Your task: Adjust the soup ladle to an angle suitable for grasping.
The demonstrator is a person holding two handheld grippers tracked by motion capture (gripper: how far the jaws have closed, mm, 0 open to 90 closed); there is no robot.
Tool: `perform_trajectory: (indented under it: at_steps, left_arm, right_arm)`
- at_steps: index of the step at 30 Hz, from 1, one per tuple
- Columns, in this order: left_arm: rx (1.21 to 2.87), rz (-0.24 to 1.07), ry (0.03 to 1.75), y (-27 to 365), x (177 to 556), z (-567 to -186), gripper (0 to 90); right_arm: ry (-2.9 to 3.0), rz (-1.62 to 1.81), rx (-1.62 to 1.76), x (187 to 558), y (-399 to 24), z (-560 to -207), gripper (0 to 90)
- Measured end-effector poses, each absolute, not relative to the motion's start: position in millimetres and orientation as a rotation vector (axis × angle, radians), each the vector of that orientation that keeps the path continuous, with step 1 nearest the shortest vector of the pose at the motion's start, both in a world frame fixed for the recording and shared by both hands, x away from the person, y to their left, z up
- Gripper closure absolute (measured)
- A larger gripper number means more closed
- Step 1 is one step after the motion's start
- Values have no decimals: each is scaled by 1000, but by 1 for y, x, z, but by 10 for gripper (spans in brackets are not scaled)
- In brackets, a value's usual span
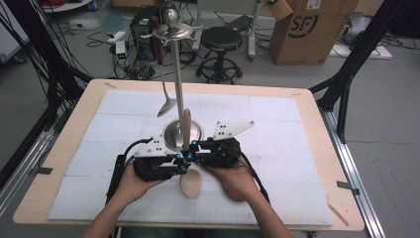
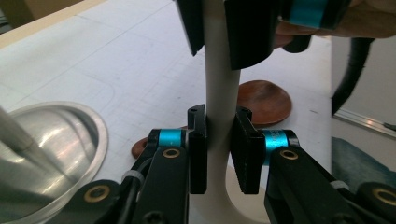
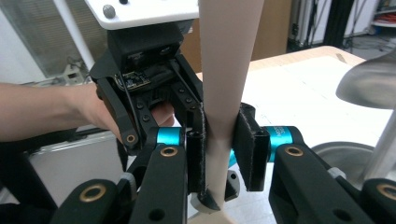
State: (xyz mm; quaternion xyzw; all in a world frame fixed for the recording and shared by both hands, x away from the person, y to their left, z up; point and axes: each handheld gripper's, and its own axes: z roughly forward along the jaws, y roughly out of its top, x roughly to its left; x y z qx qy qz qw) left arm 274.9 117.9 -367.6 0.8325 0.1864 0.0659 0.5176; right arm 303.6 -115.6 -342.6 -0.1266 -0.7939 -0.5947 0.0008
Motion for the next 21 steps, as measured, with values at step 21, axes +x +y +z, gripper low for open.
perform_trajectory:
  at_steps: [21]
  left_arm:
    - [2019,64,348,117,272,-367,781]
  right_arm:
    - [-2386,-1917,-250,304,-122,-336,735]
